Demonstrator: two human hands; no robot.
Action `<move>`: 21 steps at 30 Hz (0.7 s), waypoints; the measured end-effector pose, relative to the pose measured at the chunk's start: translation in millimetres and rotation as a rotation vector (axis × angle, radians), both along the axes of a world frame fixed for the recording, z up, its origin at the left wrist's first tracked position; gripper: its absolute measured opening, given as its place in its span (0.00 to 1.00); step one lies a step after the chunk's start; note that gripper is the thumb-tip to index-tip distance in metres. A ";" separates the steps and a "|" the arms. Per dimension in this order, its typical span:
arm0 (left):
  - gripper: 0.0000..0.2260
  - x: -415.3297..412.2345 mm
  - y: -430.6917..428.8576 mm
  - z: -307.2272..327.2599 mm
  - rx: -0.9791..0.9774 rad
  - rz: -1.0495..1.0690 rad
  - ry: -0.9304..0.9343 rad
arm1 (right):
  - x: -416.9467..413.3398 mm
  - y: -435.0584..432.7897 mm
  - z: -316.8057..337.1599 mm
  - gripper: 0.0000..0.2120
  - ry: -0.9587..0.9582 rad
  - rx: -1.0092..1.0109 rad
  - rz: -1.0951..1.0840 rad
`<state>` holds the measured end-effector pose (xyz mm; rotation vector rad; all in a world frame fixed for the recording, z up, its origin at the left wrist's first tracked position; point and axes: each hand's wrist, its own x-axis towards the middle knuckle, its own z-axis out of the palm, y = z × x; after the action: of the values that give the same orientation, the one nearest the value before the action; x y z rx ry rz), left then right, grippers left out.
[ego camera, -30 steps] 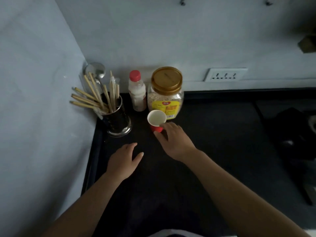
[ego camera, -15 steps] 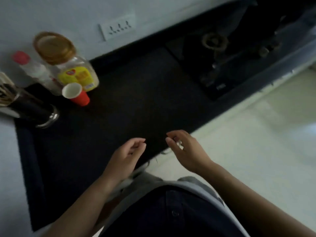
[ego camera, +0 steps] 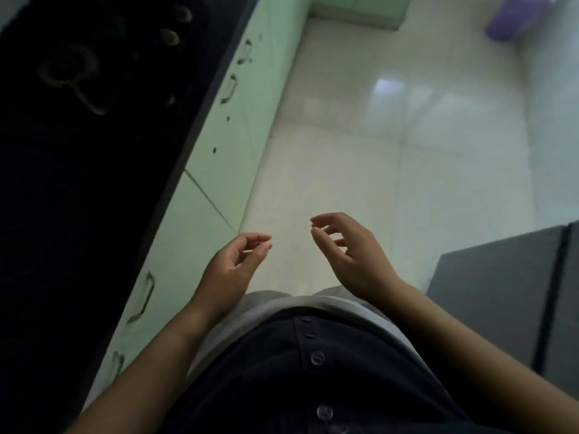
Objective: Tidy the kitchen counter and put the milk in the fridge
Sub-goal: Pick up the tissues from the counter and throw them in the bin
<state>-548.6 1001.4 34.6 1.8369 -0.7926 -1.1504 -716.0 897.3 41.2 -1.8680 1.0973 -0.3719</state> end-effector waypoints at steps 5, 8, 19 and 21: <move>0.06 -20.7 -59.4 1.4 0.012 -0.219 -0.038 | -51.3 -16.3 -9.6 0.15 0.011 0.059 -0.195; 0.06 -25.8 -88.5 -6.2 0.036 -0.322 -0.064 | -67.3 -26.9 -18.7 0.14 0.022 0.095 -0.286; 0.06 9.0 -274.0 -28.0 0.047 -0.422 -0.067 | -40.7 -198.3 -34.0 0.12 0.027 0.126 -0.384; 0.06 24.9 -324.0 -18.4 0.031 -0.454 -0.106 | -27.5 -249.4 -23.2 0.12 0.022 0.109 -0.381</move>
<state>-523.6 677.4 16.1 1.8042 -1.3072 -1.3551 -743.5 647.9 18.0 -1.5683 1.4627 -0.4969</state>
